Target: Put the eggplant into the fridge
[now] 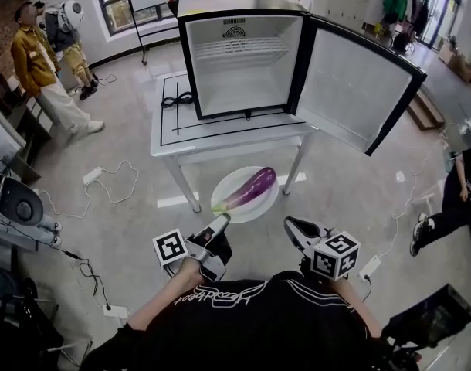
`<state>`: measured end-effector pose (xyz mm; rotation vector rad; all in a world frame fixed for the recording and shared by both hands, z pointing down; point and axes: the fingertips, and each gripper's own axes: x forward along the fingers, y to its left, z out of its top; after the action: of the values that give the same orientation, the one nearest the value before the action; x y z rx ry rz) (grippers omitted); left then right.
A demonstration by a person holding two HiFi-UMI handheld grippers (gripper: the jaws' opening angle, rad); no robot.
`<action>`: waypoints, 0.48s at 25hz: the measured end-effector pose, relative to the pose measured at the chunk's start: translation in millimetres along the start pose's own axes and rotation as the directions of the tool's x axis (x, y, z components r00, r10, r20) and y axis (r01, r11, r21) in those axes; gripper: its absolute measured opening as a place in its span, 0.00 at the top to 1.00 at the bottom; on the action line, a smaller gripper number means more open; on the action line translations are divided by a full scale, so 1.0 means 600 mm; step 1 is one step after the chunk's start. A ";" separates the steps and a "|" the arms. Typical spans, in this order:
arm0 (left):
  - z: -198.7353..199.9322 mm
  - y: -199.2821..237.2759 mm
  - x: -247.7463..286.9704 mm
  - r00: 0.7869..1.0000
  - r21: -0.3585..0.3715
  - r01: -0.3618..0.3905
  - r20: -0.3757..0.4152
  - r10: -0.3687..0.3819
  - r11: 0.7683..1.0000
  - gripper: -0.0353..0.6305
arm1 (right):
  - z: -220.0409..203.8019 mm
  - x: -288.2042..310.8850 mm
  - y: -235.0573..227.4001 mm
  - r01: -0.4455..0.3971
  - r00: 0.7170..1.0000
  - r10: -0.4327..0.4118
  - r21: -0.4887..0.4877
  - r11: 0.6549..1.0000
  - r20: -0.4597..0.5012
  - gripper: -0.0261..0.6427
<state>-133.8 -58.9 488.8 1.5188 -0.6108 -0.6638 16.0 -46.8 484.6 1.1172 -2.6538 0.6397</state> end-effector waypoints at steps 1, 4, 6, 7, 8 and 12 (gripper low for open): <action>-0.001 0.003 -0.002 1.000 -0.005 -0.002 0.003 0.002 1.000 0.91 | -0.001 0.002 -0.002 0.001 1.000 -0.001 0.003 1.000 -0.007 0.95; 0.001 0.016 -0.012 1.000 -0.032 -0.015 0.024 0.016 0.999 0.91 | 0.001 0.016 -0.001 -0.011 1.000 0.011 0.001 1.000 -0.029 0.95; 0.009 0.023 -0.017 0.999 -0.045 -0.026 0.047 0.029 0.999 0.91 | 0.005 0.030 0.002 -0.027 0.999 0.026 -0.012 1.000 -0.044 0.95; 0.014 0.025 -0.019 0.998 -0.049 -0.030 0.058 0.033 0.998 0.91 | 0.007 0.036 0.004 -0.036 0.998 0.035 -0.018 0.999 -0.052 0.95; 0.020 0.026 -0.019 0.997 -0.050 -0.032 0.069 0.035 0.998 0.91 | 0.009 0.043 0.004 -0.045 0.997 0.044 -0.023 0.999 -0.058 0.95; 0.043 0.023 -0.012 0.994 -0.041 -0.036 0.104 0.040 0.999 0.91 | 0.018 0.067 -0.009 -0.072 0.995 0.070 -0.024 0.997 -0.070 0.95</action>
<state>-157.4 -71.9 502.3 1.4394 -0.7014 -0.7258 -8.0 -80.6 490.2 0.9790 -2.6451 0.6416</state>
